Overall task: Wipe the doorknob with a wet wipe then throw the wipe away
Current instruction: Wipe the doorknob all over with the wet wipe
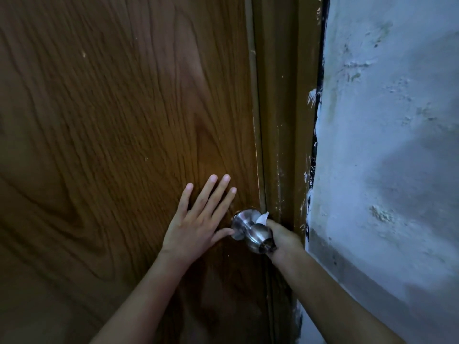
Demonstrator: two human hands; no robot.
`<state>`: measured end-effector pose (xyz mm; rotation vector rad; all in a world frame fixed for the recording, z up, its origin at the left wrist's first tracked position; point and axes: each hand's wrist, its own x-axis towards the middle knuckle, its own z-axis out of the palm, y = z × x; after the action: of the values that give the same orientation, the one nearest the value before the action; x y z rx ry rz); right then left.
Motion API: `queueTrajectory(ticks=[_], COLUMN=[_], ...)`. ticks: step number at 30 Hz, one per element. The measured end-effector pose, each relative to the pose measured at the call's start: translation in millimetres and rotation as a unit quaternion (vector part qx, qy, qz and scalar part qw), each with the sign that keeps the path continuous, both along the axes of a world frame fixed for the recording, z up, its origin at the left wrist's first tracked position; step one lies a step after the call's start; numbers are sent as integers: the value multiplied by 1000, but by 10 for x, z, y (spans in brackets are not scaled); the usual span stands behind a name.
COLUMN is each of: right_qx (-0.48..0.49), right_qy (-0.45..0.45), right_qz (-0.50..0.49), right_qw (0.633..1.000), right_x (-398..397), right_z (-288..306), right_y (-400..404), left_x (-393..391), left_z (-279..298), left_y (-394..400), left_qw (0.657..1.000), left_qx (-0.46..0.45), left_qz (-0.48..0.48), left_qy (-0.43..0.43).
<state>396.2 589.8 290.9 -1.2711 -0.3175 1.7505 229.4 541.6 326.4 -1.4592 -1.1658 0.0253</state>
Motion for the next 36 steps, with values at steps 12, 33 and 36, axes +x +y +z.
queueTrajectory(ticks=[12, 33, 36], right_qx=[30, 476, 505], right_qy=[-37, -563, -676], right_qz=[-71, 62, 124], right_qw=[996, 673, 522], right_x=[-40, -241, -267], right_z=[46, 162, 104], right_y=[-69, -277, -394], left_x=[1, -16, -41], left_z=[-7, 8, 19], left_y=[-4, -8, -41], left_qw=[1000, 999, 999], left_qx=[-2, -29, -46], left_qz=[6, -6, -10], left_qy=[-2, -16, -11])
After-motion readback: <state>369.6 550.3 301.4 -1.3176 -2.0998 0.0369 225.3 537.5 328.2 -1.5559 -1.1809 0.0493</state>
